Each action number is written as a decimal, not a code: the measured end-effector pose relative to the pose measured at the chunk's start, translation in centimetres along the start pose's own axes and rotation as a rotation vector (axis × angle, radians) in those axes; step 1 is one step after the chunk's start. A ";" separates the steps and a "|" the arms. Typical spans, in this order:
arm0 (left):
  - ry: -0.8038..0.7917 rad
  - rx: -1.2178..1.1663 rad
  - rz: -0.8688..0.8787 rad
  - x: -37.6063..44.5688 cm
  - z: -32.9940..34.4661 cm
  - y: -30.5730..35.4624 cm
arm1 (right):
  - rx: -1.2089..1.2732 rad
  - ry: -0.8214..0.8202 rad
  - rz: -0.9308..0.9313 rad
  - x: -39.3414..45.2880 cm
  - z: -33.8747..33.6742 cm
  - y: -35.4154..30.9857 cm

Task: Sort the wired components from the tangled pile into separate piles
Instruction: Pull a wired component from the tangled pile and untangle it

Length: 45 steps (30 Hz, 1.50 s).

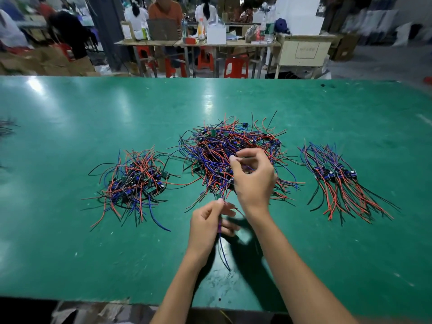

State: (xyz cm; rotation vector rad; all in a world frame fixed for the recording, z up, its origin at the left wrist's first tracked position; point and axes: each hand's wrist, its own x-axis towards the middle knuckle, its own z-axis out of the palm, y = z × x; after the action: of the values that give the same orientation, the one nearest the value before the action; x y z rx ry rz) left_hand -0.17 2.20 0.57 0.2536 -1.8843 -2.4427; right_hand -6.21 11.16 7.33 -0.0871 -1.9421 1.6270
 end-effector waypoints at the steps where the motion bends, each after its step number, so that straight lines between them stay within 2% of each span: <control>1: -0.002 0.015 0.004 0.0 0.0 -0.1 | 0.012 0.000 -0.018 0.7 1.7 -1.2; 4: -0.010 0.063 0.031 -0.2 0.0 -0.1 | 0.031 -0.054 -0.057 1.8 5.8 -3.9; 6: -0.022 0.031 0.040 -0.3 -0.3 -0.2 | -0.101 -0.235 -0.068 1.8 7.5 -4.2; 9: -0.030 -0.045 0.028 0.1 -0.6 -0.2 | -0.443 -0.567 -0.005 1.4 7.2 -2.2; 10: -0.024 -0.082 0.018 0.3 -0.7 -0.1 | -0.471 -0.601 0.021 1.4 6.2 -1.2; 14: -0.011 -0.264 -0.045 1.2 -1.3 0.0 | -0.291 -0.580 0.085 0.6 1.1 3.1; 17: 0.004 -0.361 -0.110 1.4 -1.7 0.0 | -0.264 -0.660 0.041 -0.6 -1.2 4.9; 19: 0.006 -0.320 -0.120 1.3 -1.4 0.0 | -0.288 -0.688 -0.029 -1.6 -1.7 5.5; 22: 0.007 -0.089 -0.047 0.8 -1.1 0.0 | -0.331 -0.666 -0.096 -3.8 -2.4 6.4; 24: -0.024 0.142 0.083 0.4 -1.5 0.3 | -0.351 -0.610 -0.143 -5.1 -3.1 6.8; 26: -0.005 0.336 0.256 0.5 -2.7 1.5 | -0.320 -0.483 -0.136 -5.5 -3.7 6.9; 28: 0.059 0.457 0.423 1.0 -4.0 3.8 | -0.278 -0.402 -0.045 -5.2 -3.8 6.9; 31: 0.270 0.667 0.590 3.2 -6.7 7.3 | -0.250 -0.420 0.074 -5.0 -3.7 6.8; 33: 0.480 1.006 0.560 5.3 -8.4 8.7 | -0.272 -0.438 0.085 -4.9 -3.7 6.9; 34: 0.564 1.225 0.465 6.5 -9.3 8.9 | -0.296 -0.449 0.078 -4.9 -3.7 7.0; 36: 0.620 1.557 0.098 8.1 -10.8 8.6 | -0.333 -0.469 0.060 -4.9 -3.7 7.2; 37: 0.608 1.623 -0.064 8.4 -11.1 8.4 | -0.334 -0.473 0.059 -4.9 -3.7 7.2; 38: 0.585 1.639 -0.123 8.7 -11.4 7.9 | -0.329 -0.477 0.064 -4.9 -3.7 7.3; 39: 0.537 1.632 -0.072 8.9 -11.6 7.2 | -0.324 -0.480 0.068 -4.9 -3.7 7.3; 40: 0.462 1.631 0.062 9.2 -11.7 6.4 | -0.324 -0.482 0.067 -4.8 -3.7 7.4; 42: 0.257 1.720 0.258 9.5 -11.6 4.8 | -0.339 -0.484 0.056 -4.7 -3.7 7.5; 43: 0.191 1.768 0.266 9.6 -11.8 4.1 | -0.344 -0.489 0.055 -4.7 -3.7 7.6; 45: 0.221 1.778 0.201 9.9 -12.7 3.4 | -0.341 -0.502 0.055 -4.7 -3.8 7.6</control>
State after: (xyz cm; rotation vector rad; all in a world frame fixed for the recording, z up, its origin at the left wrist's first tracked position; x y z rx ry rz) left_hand -8.19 -12.15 -0.27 0.2738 -2.9716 -0.0267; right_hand -2.96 14.39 -1.23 0.1493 -2.6085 1.4265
